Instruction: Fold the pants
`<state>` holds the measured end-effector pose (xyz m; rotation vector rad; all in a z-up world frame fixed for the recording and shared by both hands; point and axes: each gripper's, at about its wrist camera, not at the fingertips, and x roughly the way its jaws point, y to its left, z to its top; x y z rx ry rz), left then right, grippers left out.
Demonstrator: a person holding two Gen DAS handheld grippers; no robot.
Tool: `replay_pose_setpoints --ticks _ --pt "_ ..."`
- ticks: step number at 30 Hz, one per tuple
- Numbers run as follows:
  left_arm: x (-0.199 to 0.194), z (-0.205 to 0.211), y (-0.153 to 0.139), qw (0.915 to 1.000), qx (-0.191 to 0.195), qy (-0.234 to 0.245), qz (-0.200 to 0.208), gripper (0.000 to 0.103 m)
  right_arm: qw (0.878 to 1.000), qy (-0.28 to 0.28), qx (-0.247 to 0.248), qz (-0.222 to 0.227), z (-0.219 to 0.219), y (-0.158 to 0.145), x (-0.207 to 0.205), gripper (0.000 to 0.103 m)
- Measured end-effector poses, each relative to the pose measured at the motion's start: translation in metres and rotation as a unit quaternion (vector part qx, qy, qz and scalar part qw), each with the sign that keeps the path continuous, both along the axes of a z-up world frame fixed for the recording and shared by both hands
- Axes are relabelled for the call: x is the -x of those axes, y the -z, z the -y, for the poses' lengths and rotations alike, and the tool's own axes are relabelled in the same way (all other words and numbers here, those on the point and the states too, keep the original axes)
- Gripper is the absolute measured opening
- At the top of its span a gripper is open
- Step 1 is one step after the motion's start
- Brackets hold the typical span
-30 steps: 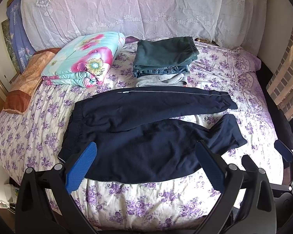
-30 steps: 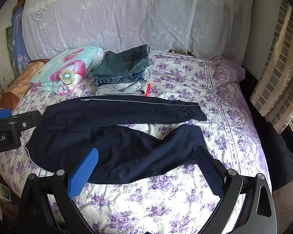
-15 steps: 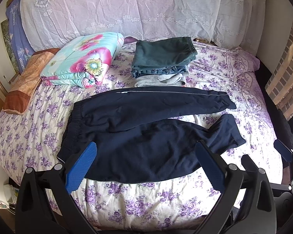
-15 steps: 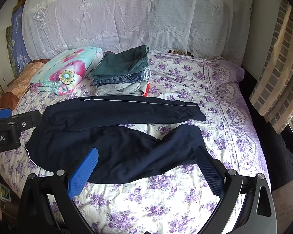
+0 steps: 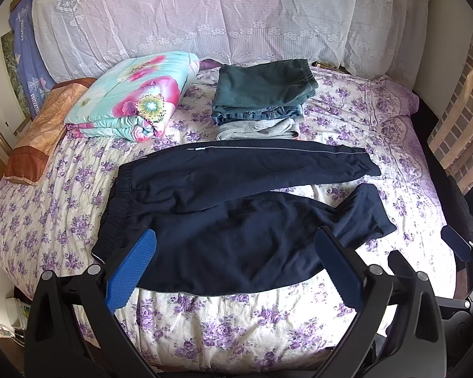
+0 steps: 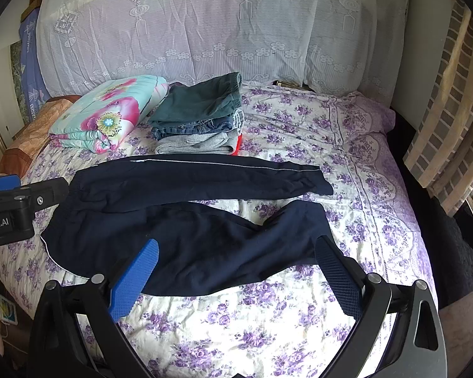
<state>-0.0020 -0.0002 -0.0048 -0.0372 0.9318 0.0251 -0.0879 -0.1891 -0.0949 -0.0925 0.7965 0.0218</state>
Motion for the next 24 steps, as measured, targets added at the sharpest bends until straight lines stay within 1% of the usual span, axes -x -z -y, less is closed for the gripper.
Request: replay_pose_setpoints --ticks 24 --pt "0.0012 0.0038 0.0014 1.0000 0.000 0.000 -0.001 0.098 1.000 -0.002 0.000 -0.001 0.0000 0.0035 -0.0008 0.099"
